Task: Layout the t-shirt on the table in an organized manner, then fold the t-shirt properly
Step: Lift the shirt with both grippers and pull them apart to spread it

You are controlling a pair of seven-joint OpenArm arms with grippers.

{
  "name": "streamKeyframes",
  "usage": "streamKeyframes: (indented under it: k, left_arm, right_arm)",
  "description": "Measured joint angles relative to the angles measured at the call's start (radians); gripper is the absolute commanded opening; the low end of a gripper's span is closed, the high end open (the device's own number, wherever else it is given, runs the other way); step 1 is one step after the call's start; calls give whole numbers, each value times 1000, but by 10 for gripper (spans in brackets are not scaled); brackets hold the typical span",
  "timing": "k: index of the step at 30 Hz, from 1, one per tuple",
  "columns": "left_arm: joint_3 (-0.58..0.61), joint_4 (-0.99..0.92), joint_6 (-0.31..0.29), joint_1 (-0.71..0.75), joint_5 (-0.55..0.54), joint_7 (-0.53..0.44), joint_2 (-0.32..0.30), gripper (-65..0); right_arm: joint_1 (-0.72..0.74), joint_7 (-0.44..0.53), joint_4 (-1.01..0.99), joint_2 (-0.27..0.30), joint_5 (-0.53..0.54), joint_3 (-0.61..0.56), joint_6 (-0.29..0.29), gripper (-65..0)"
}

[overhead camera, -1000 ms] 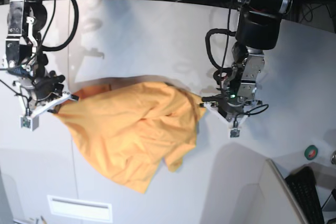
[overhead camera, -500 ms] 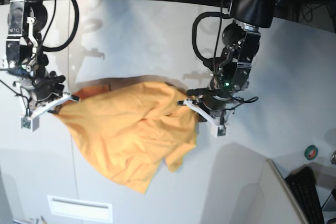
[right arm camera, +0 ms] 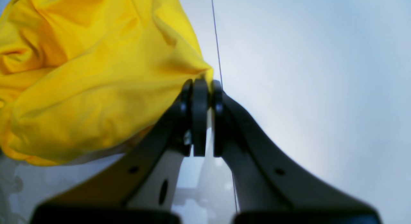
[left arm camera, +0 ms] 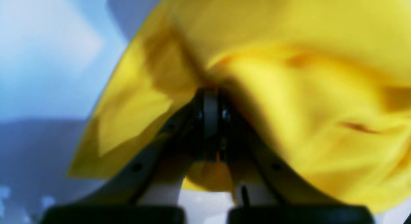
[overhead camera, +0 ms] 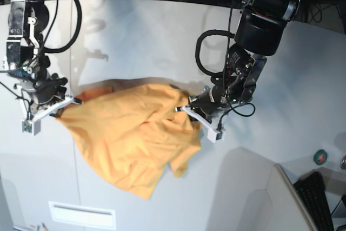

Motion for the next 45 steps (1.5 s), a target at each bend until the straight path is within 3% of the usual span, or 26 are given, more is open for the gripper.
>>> streamKeyframes:
  k: [3,7,12,14,18,21,23,26,28,33,37,41,45]
  left_arm:
    - [3,-21,-29,4,-12,-16,-23,-650]
    - [0,95,-42,113,-39,-42,-154,-650]
    - [-2,285,105,267,-29,-54,-263,-650]
    - [-10,346,110,328,-27,-47,-286,-650]
    - [-186,445,106,460,-29,-11,-265,-650]
    - [-293,472,140,488,-7,21,-284,-650]
    - [-329,482,167,476,16,68,-299,-650]
    - [-338,522,158,430,11,150,-291,-650]
    - [-360,563,133,417,-6,170,-273,-650]
    - [-413,652,160,454,4,224,-288,-650]
    - [-394,723,144,498,-5,229,-275,-650]
    - [-395,750,156,541,10,230,-267,-650]
    - [-375,716,148,538,8,223,-222,-650]
  right_arm:
    - [5,1,-6,0,0,1,0,-650]
    - [37,-7,-46,1,5,2,0,-650]
    - [75,-15,-54,-83,19,-8,8,-650]
    - [73,-18,-53,-101,18,-6,8,-650]
    - [89,-23,-85,-130,15,-7,8,-650]
    - [117,-21,-108,-102,-1,-85,-2,-650]
    - [152,-8,-108,-72,-1,-153,-9,-650]
    - [201,-3,-88,-49,-7,-237,-94,-650]
    - [200,-12,-71,-36,-3,-302,-96,-650]
    - [157,-50,-74,-52,1,-343,-95,-650]
    - [149,-50,-63,-16,4,-338,-95,-324]
    - [87,-38,-37,17,-5,-234,-166,-323]
    - [15,-43,-58,16,-3,-182,-134,-323]
